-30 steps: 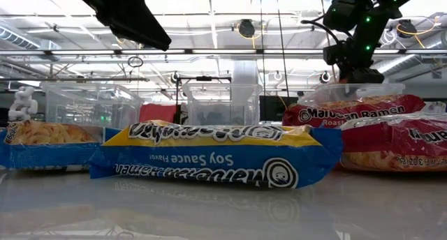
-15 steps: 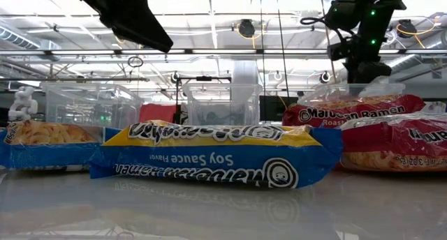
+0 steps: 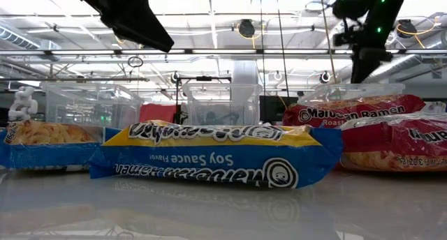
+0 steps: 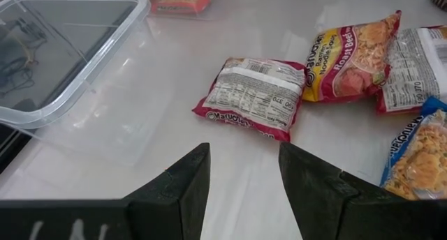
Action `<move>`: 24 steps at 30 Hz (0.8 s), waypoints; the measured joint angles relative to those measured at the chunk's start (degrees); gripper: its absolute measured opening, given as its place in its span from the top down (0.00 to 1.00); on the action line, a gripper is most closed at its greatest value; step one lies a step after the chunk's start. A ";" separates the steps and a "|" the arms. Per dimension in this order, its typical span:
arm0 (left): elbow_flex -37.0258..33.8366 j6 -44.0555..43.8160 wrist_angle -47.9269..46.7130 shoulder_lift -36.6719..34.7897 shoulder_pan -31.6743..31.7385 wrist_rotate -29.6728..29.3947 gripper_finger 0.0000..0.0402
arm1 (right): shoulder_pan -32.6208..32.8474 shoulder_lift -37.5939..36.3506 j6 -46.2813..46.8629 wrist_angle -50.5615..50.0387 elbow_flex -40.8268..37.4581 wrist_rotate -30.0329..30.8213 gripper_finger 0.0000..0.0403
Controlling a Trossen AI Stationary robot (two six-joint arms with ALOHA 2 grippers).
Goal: Sort Maruchan noodles
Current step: Put the top red noodle pack into the middle transparent bin
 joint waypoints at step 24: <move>0.04 14.02 14.81 9.36 -0.17 1.11 0.56 | 33.05 -6.39 37.06 6.30 2.68 3.87 0.69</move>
